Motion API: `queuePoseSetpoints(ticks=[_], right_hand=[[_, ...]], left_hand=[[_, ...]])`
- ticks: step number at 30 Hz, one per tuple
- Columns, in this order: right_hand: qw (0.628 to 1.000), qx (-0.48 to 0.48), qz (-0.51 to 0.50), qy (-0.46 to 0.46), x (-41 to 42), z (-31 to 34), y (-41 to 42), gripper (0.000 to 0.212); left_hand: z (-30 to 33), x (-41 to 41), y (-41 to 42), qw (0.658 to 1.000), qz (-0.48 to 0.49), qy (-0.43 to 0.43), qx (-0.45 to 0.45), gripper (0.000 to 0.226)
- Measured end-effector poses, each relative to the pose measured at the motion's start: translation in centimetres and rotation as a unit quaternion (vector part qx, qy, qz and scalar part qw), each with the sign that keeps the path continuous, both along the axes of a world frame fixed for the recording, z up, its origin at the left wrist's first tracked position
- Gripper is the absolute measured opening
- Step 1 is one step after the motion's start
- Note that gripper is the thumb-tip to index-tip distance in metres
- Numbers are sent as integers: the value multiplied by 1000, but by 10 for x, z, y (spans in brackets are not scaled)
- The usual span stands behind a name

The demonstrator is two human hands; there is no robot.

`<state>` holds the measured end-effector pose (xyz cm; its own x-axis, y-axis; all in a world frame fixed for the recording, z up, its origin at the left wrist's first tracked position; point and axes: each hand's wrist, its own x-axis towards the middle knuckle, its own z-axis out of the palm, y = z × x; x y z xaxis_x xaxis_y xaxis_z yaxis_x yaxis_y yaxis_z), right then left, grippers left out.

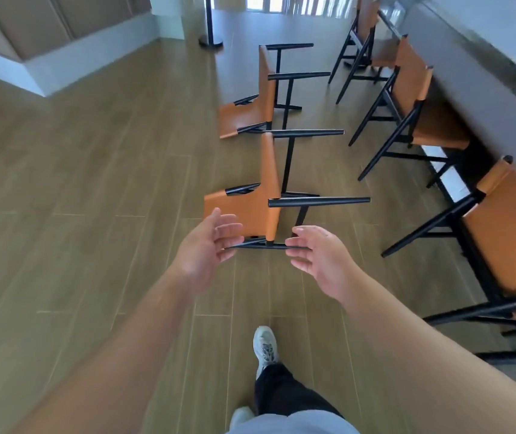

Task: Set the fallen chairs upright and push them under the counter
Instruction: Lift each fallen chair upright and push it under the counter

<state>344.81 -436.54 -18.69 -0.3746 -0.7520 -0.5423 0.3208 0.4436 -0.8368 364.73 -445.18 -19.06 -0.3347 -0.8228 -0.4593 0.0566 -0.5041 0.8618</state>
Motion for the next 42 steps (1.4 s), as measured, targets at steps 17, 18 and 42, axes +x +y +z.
queuePoseSetpoints(ticks=[17, 18, 42], right_hand=[[994, 16, 47, -95, -49, -10, -206, 22], [994, 11, 55, -96, -49, -9, -215, 24], [995, -9, 83, -51, 209, 12, -457, 29]], left_hand=[[-1, -31, -157, 995, 88, -50, 7, 38], [0, -30, -163, 994, 96, -47, 9, 37], [7, 217, -405, 994, 107, 27, 5, 33]])
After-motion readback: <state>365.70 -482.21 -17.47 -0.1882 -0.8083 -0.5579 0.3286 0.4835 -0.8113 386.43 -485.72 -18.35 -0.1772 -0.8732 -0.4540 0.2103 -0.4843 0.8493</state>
